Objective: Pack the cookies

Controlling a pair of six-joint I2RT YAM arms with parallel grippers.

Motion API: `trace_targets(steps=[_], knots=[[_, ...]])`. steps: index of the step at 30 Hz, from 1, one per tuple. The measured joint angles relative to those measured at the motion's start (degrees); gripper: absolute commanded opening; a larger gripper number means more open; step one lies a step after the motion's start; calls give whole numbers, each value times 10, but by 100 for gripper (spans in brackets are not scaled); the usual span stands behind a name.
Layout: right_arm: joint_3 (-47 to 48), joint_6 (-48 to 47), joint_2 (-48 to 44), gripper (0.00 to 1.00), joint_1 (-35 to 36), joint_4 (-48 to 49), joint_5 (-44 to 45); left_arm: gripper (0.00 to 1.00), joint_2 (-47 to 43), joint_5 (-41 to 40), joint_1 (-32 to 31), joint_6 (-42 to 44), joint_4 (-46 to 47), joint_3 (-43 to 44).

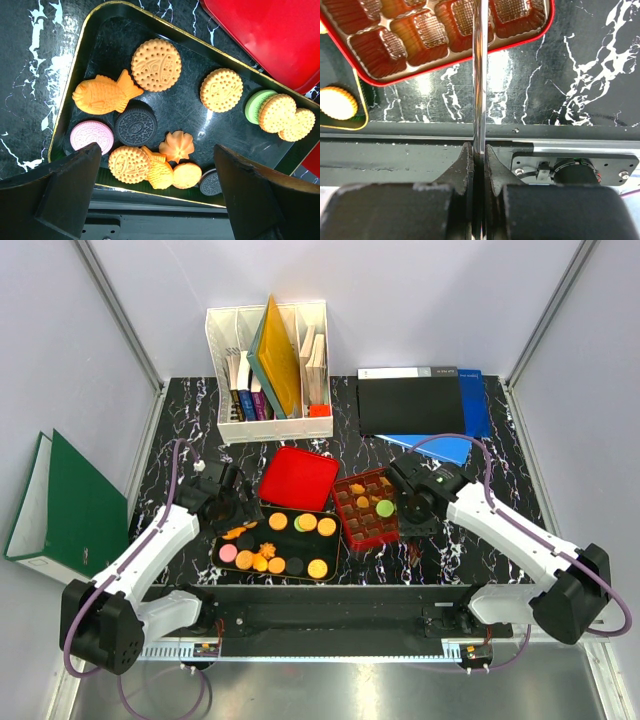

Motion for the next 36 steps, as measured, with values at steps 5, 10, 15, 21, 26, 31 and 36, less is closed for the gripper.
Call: trace_targets(steps=[5, 10, 15, 21, 26, 31, 36], knots=[[2, -1, -9, 0, 0, 2, -10, 97, 0, 0, 0, 0, 0, 0], [2, -5, -16, 0, 0, 12, -24, 97, 0, 0, 0, 0, 0, 0], [2, -11, -23, 0, 0, 19, -33, 97, 0, 0, 0, 0, 0, 0], [4, -22, -24, 0, 0, 35, -56, 97, 5, 0, 0, 0, 0, 0], [4, -31, -23, 0, 0, 49, -90, 97, 5, 0, 0, 0, 0, 0], [3, -33, -19, 0, 0, 56, -97, 97, 6, 0, 0, 0, 0, 0], [11, -33, -24, 0, 0, 52, -68, 97, 8, 0, 0, 0, 0, 0]])
